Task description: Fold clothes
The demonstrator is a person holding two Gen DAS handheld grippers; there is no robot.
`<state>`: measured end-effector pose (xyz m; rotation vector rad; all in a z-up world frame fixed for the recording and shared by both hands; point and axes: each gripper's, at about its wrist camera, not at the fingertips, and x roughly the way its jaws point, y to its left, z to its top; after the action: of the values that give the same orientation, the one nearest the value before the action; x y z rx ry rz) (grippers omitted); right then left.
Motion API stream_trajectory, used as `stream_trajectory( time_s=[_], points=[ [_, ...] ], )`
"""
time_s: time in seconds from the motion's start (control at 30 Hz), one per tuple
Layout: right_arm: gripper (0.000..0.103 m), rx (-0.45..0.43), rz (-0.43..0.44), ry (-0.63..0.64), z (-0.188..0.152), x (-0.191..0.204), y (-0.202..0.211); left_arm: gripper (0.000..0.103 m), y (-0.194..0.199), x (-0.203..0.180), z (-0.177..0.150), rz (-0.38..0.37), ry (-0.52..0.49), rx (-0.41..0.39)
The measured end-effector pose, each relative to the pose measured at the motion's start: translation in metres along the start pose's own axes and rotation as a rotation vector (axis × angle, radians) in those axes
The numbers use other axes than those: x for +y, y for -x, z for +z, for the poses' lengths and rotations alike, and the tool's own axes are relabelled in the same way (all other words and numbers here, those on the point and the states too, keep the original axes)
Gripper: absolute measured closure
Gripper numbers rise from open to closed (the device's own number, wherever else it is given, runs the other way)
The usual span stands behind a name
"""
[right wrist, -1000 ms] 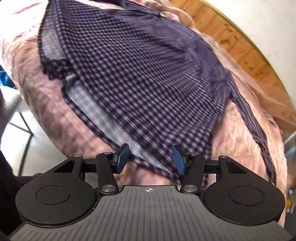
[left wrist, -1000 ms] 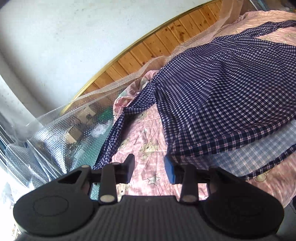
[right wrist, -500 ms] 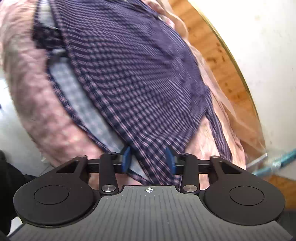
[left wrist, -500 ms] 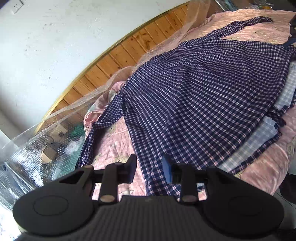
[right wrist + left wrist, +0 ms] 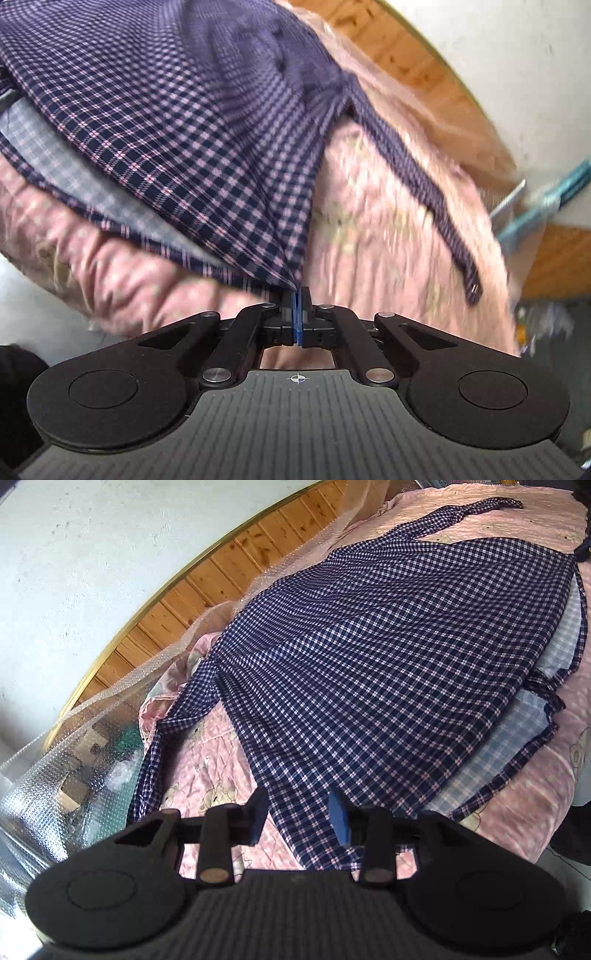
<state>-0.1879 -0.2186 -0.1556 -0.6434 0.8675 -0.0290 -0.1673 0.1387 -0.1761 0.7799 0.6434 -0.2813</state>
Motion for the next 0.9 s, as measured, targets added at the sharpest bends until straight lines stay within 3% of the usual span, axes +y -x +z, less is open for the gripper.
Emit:
stream_trajectory(
  time_s=[0.07, 0.13, 0.2, 0.23, 0.27, 0.6, 0.8, 0.9],
  points=[
    [0.103, -0.023, 0.048, -0.045, -0.004, -0.004, 0.003, 0.057, 0.001, 0.003, 0.002, -0.04, -0.02, -0.009],
    [0.102, -0.029, 0.036, -0.051, -0.004, -0.007, 0.01, 0.05, 0.004, 0.003, 0.002, -0.07, -0.044, -0.006],
    [0.09, -0.041, 0.03, -0.071, -0.004, -0.014, 0.02, 0.045, 0.002, 0.004, -0.002, -0.096, -0.068, 0.019],
    [0.069, -0.058, 0.009, -0.065, -0.004, -0.014, 0.025, 0.045, 0.001, 0.003, -0.006, -0.097, -0.093, 0.031],
    [0.057, -0.072, -0.004, -0.051, -0.004, -0.013, 0.027, 0.045, 0.001, 0.0, -0.011, -0.096, -0.118, 0.037],
    [0.05, -0.124, -0.013, 0.235, 0.0, 0.034, 0.018, 0.045, -0.022, -0.022, -0.026, -0.075, -0.286, 0.019],
    [0.058, -0.152, -0.044, 0.4, 0.001, 0.055, 0.018, 0.048, -0.027, -0.005, -0.016, -0.035, -0.214, -0.009],
    [0.065, -0.158, -0.054, 0.426, 0.008, 0.059, 0.016, 0.062, -0.03, 0.003, -0.011, -0.021, -0.182, -0.017]
  ],
)
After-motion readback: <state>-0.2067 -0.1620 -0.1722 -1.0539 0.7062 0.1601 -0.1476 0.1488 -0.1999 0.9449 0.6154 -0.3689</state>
